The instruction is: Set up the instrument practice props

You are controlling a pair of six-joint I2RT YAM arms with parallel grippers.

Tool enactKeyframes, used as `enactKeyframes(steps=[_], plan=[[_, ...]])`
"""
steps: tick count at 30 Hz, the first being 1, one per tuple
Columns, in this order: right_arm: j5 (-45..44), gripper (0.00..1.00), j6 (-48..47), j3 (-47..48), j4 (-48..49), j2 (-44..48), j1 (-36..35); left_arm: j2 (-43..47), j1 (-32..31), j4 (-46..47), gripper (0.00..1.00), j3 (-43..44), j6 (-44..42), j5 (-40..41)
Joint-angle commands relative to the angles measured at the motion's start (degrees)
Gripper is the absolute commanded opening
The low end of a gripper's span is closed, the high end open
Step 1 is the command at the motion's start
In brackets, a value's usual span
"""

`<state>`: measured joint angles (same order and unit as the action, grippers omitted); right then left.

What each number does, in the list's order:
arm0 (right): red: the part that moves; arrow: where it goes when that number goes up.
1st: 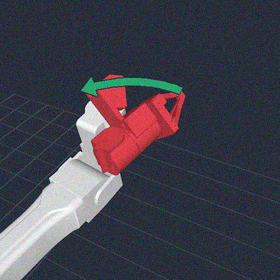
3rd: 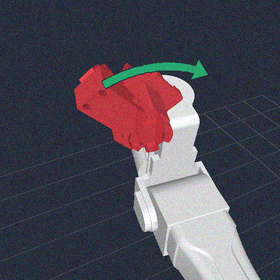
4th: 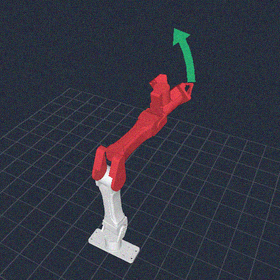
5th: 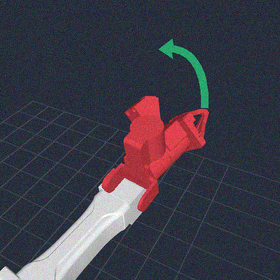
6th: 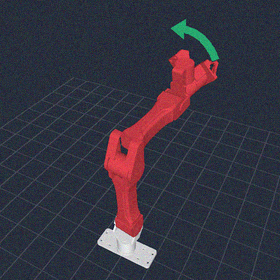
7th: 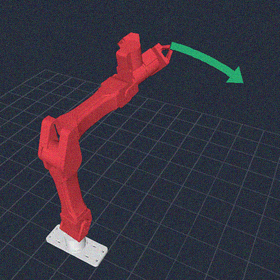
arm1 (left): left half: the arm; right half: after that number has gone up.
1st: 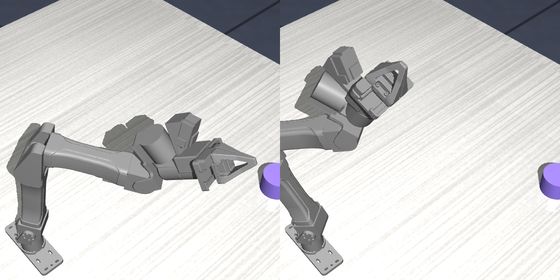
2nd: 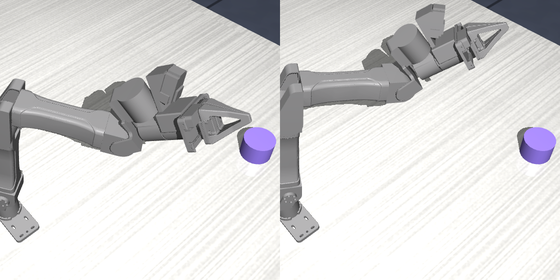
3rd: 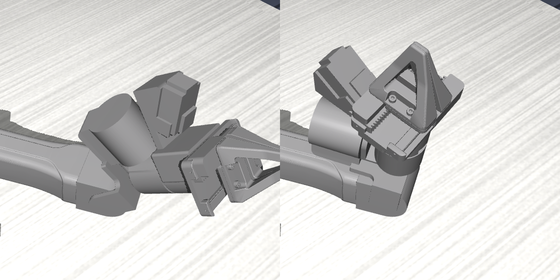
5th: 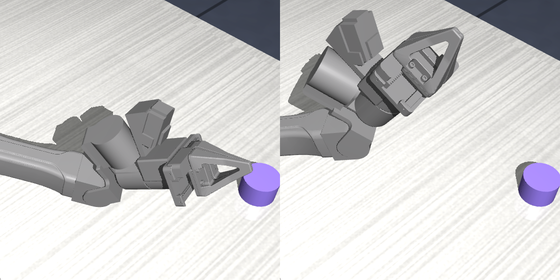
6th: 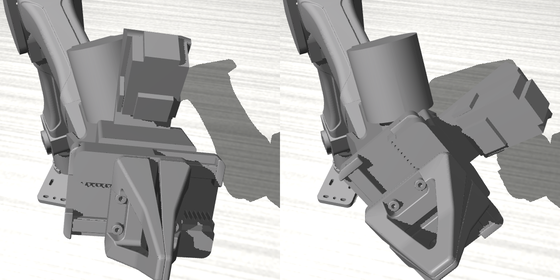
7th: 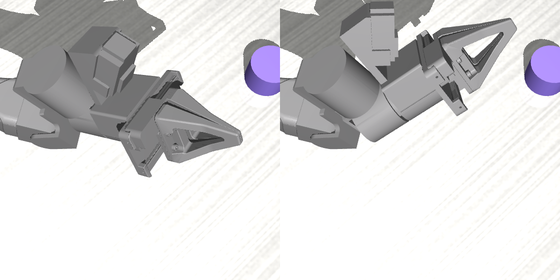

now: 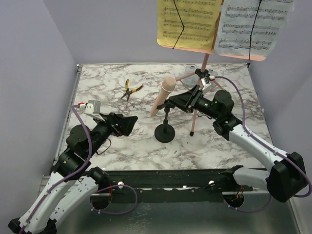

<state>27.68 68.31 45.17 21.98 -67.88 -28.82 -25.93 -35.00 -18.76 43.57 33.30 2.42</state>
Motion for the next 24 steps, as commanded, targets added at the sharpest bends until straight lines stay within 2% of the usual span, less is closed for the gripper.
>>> enactKeyframes(steps=[1, 8, 16, 18, 20, 24], plan=[[-0.9, 0.46, -2.8, -4.9, -9.2, -3.7, -0.1, 0.8, -0.2, -1.0, 0.99, 1.4, 0.7, 0.0], [-0.4, 0.45, -2.4, -6.4, -7.6, -4.8, -0.2, 0.7, -0.2, -1.3, 0.99, 1.5, 0.9, 0.0], [-1.3, 0.46, -3.2, -3.4, -7.1, -5.0, -0.2, -0.1, -0.2, -1.3, 0.99, 1.6, 0.6, -0.2], [-1.3, 0.41, -2.4, -2.7, -6.9, -4.7, -0.2, -0.5, -0.2, -1.3, 0.99, 1.1, 0.3, -0.6], [-1.6, 0.32, -0.7, -2.6, -5.8, -4.1, -0.1, -0.8, -0.2, -0.6, 0.99, -0.3, 0.3, -1.9], [-1.4, 0.19, 4.8, -3.1, -1.2, -3.5, -0.2, 0.6, -0.2, 7.6, 0.98, -8.8, 4.2, -3.1]])
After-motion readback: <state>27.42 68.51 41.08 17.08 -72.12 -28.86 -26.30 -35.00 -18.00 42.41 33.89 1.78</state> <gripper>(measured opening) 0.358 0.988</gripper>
